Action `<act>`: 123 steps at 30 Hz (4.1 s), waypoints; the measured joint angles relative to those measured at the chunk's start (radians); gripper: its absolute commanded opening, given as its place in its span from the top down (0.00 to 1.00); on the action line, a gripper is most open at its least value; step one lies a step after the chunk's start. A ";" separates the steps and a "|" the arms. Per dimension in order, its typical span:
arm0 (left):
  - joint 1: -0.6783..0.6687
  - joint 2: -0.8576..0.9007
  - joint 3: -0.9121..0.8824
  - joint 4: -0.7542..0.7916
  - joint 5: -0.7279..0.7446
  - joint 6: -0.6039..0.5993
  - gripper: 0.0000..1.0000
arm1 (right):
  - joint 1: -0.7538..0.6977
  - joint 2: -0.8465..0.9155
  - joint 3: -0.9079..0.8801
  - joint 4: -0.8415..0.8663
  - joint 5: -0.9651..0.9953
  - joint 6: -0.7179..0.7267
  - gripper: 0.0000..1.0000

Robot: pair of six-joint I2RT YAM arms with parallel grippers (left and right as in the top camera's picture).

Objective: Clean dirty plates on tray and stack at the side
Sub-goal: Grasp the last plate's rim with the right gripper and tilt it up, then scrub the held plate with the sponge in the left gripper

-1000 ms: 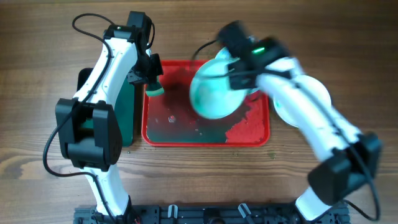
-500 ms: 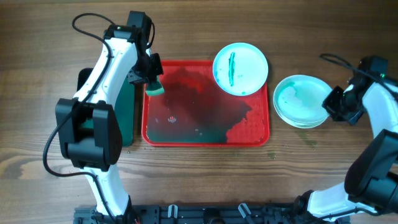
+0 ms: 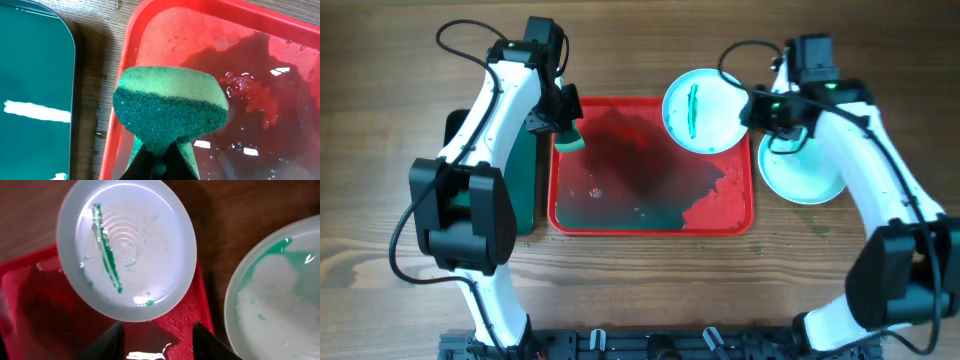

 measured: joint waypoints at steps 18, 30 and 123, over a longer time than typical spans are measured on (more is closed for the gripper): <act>0.000 0.000 0.000 -0.004 0.000 0.000 0.94 | 0.225 0.279 -0.008 -0.160 0.016 -0.061 0.66; 0.000 0.000 0.000 -0.003 0.000 0.000 0.95 | 0.241 0.274 -0.012 0.295 0.113 -0.470 0.41; -0.234 0.009 -0.332 0.611 -0.096 0.172 0.96 | 0.193 0.344 -0.001 0.156 -0.394 -0.014 0.96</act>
